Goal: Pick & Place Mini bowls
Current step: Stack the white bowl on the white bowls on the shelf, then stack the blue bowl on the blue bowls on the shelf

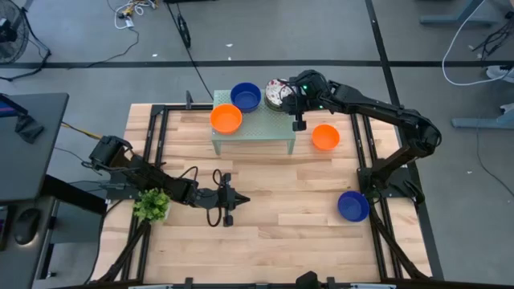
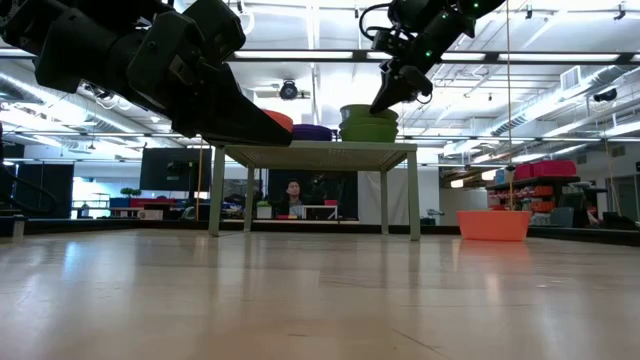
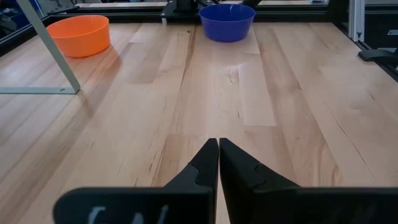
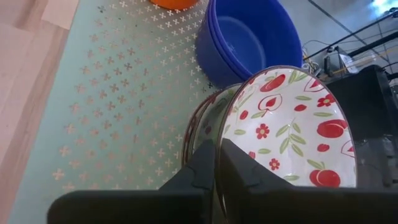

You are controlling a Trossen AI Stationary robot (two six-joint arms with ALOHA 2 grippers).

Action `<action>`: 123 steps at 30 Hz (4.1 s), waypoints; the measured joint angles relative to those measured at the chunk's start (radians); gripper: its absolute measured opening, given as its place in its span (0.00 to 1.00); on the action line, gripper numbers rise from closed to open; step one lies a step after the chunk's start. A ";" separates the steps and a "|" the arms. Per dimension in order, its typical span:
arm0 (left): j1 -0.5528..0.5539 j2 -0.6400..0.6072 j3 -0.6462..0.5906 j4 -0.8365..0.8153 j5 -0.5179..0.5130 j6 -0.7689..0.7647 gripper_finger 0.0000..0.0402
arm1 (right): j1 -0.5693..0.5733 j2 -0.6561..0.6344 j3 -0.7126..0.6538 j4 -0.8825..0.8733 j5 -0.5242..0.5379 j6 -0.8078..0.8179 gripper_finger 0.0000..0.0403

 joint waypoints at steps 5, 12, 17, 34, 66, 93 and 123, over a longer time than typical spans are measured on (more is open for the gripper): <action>0.000 0.000 0.000 0.000 0.000 0.000 0.04 | -0.006 0.008 0.000 0.001 0.000 0.007 0.04; 0.000 0.000 0.000 -0.001 0.000 0.000 0.04 | -0.012 0.011 0.000 -0.003 0.000 0.011 0.06; 0.000 0.000 0.000 -0.001 0.000 0.000 0.04 | -0.013 0.011 0.000 -0.003 0.000 0.011 0.08; 0.000 0.000 0.000 -0.002 0.000 0.001 0.04 | -0.014 -0.032 0.000 0.000 -0.040 0.023 0.35; 0.000 0.000 0.000 -0.018 0.000 0.000 0.04 | -0.031 0.039 0.001 0.131 -0.107 0.285 0.02; -0.001 0.000 0.000 -0.023 0.036 -0.007 0.04 | 0.280 -0.207 -0.067 -0.256 0.015 0.457 0.00; 0.042 0.000 0.000 -0.017 0.037 0.100 0.04 | 1.340 -0.199 -0.399 -0.522 0.007 1.809 0.48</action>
